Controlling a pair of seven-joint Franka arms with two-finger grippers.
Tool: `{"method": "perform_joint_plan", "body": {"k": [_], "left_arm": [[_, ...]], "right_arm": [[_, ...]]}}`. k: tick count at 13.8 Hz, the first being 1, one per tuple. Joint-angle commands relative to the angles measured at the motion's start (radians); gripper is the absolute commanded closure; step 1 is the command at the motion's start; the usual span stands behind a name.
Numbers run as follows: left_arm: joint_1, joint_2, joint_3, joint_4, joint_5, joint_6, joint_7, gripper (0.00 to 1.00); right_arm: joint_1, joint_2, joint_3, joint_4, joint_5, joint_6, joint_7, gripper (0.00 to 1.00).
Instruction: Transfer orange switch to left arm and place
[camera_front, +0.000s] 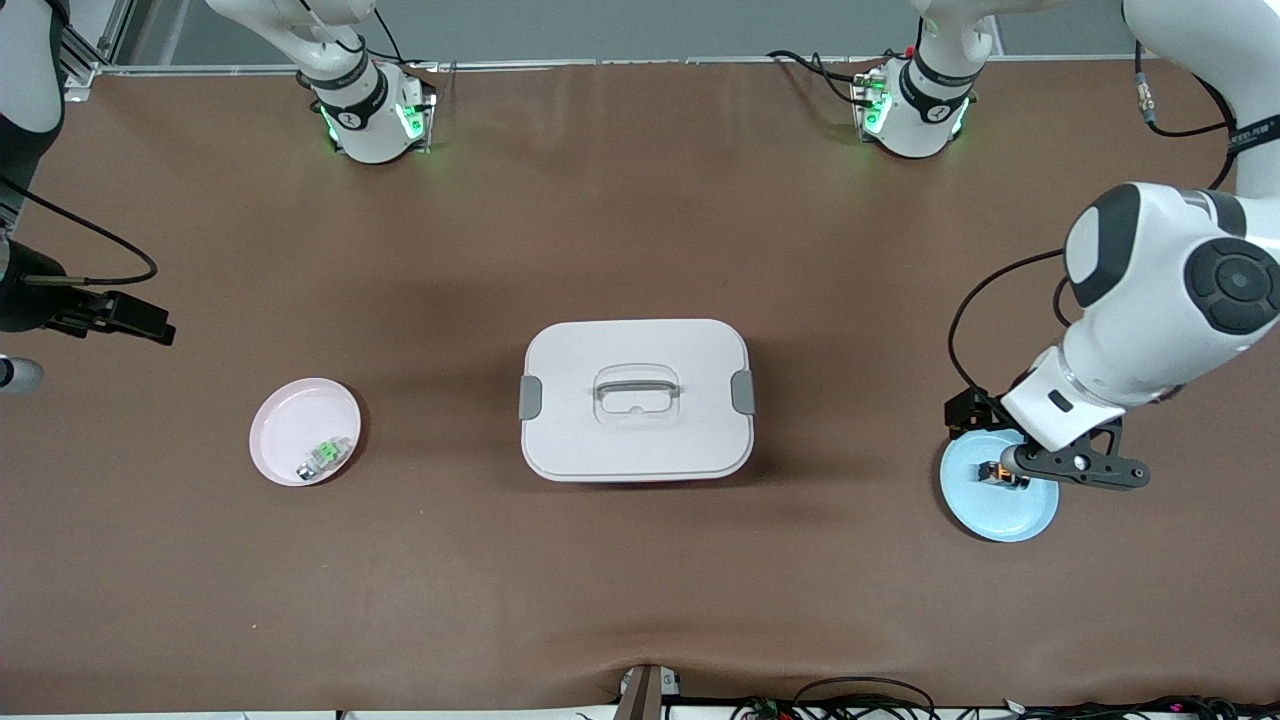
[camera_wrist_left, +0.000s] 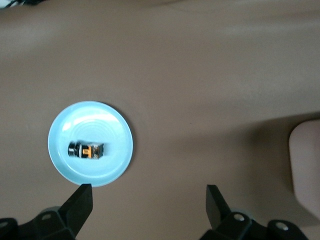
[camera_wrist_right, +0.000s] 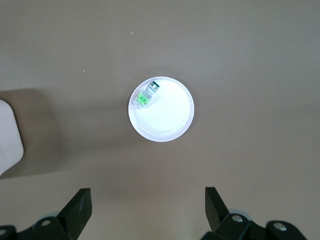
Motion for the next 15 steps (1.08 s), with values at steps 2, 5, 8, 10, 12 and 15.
{"method": "perform_joint_plan", "body": {"k": [2, 5, 8, 10, 12, 15], "left_arm": [[-0.001, -0.064, -0.003, -0.004, 0.018, -0.067, -0.14, 0.0], [0.001, -0.105, -0.007, 0.031, 0.003, -0.183, -0.215, 0.0], [0.001, -0.108, -0.024, 0.084, 0.014, -0.289, -0.289, 0.0], [0.007, -0.169, -0.014, 0.069, 0.015, -0.299, -0.276, 0.0], [0.016, -0.214, 0.023, 0.058, 0.015, -0.312, -0.263, 0.0], [0.014, -0.263, 0.055, 0.015, 0.006, -0.338, -0.208, 0.0]], "right_arm": [[-0.028, -0.08, 0.001, -0.099, 0.044, 0.053, 0.004, 0.0], [-0.022, -0.117, -0.012, -0.154, 0.052, 0.086, 0.004, 0.0], [-0.017, -0.15, -0.028, -0.197, 0.052, 0.11, 0.004, 0.0], [-0.01, -0.192, -0.029, -0.261, 0.052, 0.15, 0.004, 0.0], [0.015, -0.224, -0.051, -0.312, 0.052, 0.176, 0.009, 0.0], [0.016, -0.224, -0.055, -0.312, 0.052, 0.178, 0.012, 0.0]]}}
